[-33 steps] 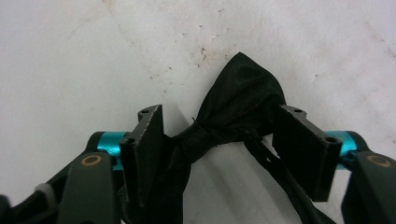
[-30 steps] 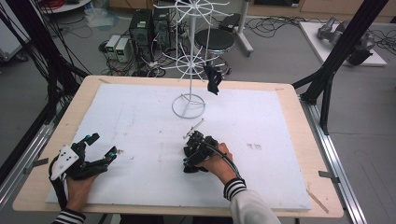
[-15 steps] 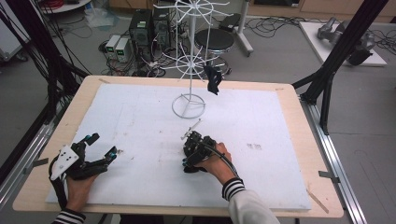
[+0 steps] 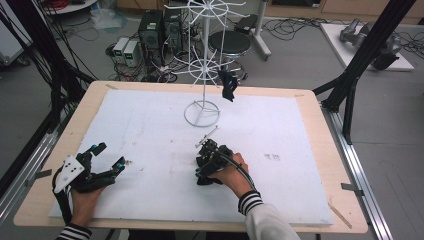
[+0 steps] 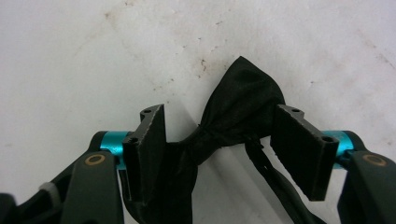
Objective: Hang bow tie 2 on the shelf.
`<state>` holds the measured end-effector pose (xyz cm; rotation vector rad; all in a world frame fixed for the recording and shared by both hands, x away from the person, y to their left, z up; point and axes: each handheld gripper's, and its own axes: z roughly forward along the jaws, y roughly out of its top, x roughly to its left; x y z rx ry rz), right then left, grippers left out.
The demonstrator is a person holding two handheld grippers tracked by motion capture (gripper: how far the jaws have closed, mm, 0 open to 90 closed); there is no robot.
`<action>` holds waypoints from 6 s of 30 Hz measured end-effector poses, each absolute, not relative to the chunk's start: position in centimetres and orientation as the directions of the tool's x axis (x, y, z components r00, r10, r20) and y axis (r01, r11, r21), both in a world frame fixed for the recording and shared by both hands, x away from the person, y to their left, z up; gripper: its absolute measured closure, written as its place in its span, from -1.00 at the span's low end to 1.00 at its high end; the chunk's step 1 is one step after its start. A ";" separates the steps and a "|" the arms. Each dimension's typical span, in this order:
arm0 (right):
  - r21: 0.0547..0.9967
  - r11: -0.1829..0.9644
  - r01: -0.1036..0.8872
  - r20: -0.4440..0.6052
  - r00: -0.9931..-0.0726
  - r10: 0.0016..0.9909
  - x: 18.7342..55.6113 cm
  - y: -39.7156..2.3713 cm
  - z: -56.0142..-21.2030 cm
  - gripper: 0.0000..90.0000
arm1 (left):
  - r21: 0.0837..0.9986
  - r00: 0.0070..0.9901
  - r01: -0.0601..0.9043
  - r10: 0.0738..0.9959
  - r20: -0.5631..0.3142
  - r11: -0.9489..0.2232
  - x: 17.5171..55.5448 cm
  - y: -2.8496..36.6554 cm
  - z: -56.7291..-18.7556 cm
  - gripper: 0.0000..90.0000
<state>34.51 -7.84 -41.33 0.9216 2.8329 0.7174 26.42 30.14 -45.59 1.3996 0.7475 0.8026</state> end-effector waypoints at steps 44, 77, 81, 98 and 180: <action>0.406 0.744 0.531 0.038 -0.823 0.567 34.6 -7.8 -41.3 0.68 | 0.999 0.542 -0.041 0.840 0.018 0.005 26.4 30.2 -45.6 -0.65; 0.808 0.455 0.375 0.079 -0.834 0.546 34.9 -11.6 -34.9 0.68 | 0.999 0.542 -0.043 0.840 0.020 0.003 26.4 30.2 -45.6 -0.65; 0.835 0.414 0.363 0.088 -0.830 0.550 35.1 -12.0 -34.0 0.68 | 0.999 0.542 -0.042 0.840 0.021 0.003 26.4 30.2 -45.6 -0.65; 0.910 0.322 0.261 0.042 -0.830 0.556 35.4 -12.6 -31.5 0.67 | 0.999 0.541 -0.042 0.841 0.017 0.007 26.4 30.2 -45.6 -0.65; 0.984 0.136 0.112 -0.013 -0.726 0.688 41.3 -10.7 -26.3 0.67 | 0.999 0.542 -0.042 0.841 0.010 0.015 26.5 30.2 -45.6 -0.65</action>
